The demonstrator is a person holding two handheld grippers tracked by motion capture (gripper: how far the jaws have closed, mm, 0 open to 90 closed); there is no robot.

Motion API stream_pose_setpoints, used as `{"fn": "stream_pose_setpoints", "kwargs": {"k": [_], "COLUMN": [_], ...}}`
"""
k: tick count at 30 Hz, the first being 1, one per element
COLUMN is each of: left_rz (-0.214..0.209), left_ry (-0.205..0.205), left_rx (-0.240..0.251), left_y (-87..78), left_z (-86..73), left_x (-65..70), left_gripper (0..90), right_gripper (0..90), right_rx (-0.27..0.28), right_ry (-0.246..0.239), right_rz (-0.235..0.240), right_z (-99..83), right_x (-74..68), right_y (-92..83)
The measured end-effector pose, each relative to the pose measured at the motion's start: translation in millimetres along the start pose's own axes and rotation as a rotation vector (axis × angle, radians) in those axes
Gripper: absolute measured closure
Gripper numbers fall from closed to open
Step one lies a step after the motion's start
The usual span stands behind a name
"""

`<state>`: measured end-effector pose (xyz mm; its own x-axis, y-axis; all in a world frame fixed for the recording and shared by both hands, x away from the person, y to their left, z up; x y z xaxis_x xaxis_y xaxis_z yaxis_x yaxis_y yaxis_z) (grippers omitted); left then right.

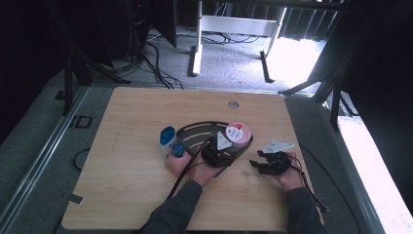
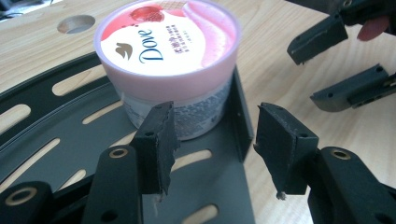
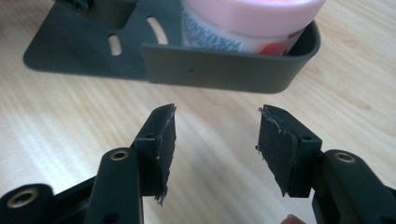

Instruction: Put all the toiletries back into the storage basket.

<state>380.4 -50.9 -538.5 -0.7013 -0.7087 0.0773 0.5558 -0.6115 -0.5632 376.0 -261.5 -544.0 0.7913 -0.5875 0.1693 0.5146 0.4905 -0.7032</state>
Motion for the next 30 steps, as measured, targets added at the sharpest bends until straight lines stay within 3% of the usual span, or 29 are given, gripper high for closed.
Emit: {"fn": "stream_pose_setpoints", "kwargs": {"k": [9, 12, 18, 30], "left_rz": [-0.040, -0.049, -0.064, -0.089], "left_ry": [0.002, -0.002, -0.006, 0.006], "left_rx": [0.000, 0.001, 0.017, 0.039], "left_y": [-13.8, -18.8, -30.8, -54.6], "left_z": [-2.5, -5.1, -9.3, -15.9], "left_x": [2.8, 2.6, 0.9, 4.8], "left_gripper": [47.7, 47.8, 48.1, 48.1], "right_gripper": [46.2, 45.4, 45.3, 46.6], "right_rx": [0.015, 0.001, -0.010, 0.008], "right_ry": [0.028, 0.049, 0.111, 0.152], "right_rz": [-0.032, -0.045, -0.053, -0.085], "right_z": [-13.0, -24.7, -42.0, -56.4], "right_x": [-17.0, -25.6, -31.9, -38.6], "right_y": [-11.2, -15.2, -21.6, -27.3]}}
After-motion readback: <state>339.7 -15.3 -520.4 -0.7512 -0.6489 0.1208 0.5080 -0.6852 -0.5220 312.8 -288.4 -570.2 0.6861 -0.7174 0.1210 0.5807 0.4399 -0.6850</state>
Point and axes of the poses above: each handheld gripper's, and its own axes: y roughly forward along the jaws, z roughly out of its top, x roughly to its right, the point moved 3 cm from there along y, roughly forward along the jaws, and after that the axes turned 6 degrees about -y, right-handed, at the moved point
